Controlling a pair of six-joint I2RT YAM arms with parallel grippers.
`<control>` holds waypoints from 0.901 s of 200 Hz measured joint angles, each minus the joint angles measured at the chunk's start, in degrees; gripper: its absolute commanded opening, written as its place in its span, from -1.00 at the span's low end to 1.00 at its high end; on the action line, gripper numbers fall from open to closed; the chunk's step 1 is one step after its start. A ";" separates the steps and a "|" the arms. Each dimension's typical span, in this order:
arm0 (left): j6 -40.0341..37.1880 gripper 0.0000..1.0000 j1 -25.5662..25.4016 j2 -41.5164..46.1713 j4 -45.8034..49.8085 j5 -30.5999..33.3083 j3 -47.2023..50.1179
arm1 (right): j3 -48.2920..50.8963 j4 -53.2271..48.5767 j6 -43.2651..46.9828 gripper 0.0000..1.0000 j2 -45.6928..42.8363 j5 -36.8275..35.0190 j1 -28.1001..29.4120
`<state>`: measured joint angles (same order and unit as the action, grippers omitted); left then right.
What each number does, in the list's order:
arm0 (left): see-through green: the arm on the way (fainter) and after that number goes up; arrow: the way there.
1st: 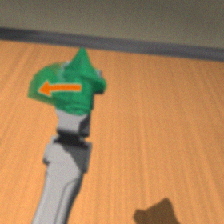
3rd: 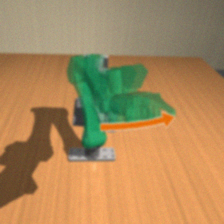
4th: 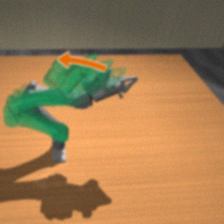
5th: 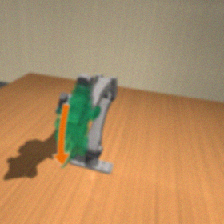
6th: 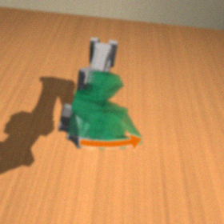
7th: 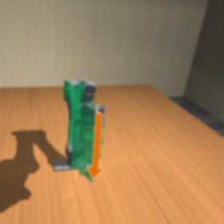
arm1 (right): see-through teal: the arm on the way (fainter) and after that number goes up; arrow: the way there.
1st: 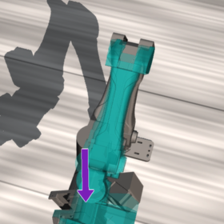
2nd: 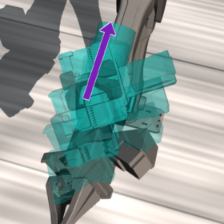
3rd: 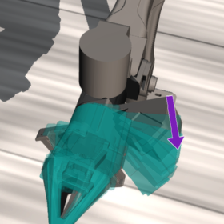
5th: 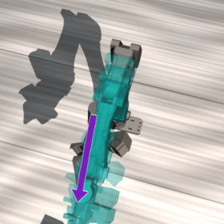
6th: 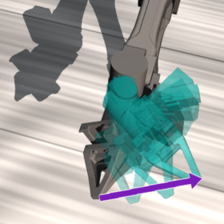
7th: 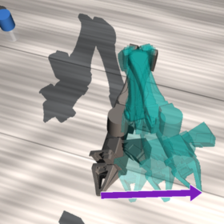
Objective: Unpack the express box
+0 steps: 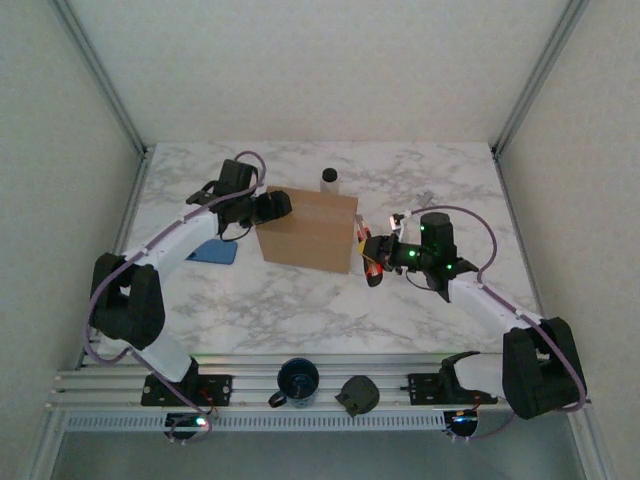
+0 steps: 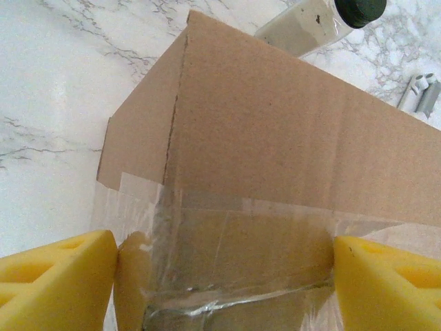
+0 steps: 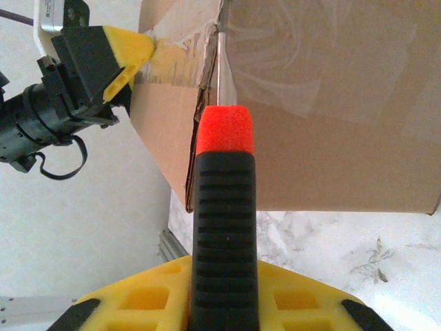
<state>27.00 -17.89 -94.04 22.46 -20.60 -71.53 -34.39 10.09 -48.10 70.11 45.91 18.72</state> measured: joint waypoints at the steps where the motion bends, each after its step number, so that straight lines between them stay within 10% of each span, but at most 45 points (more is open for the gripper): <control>1: 0.00 0.55 0.00 0.00 0.00 -0.02 0.00 | 0.04 0.00 -0.02 -1.00 -0.04 0.00 0.02; 180: 0.22 0.55 0.00 1.01 -2.38 0.02 2.08 | 3.87 0.04 -5.73 -1.00 -6.27 -2.86 3.69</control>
<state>27.22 -17.89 -93.03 20.08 -20.58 -69.45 -30.52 10.13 -53.82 63.83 43.05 22.41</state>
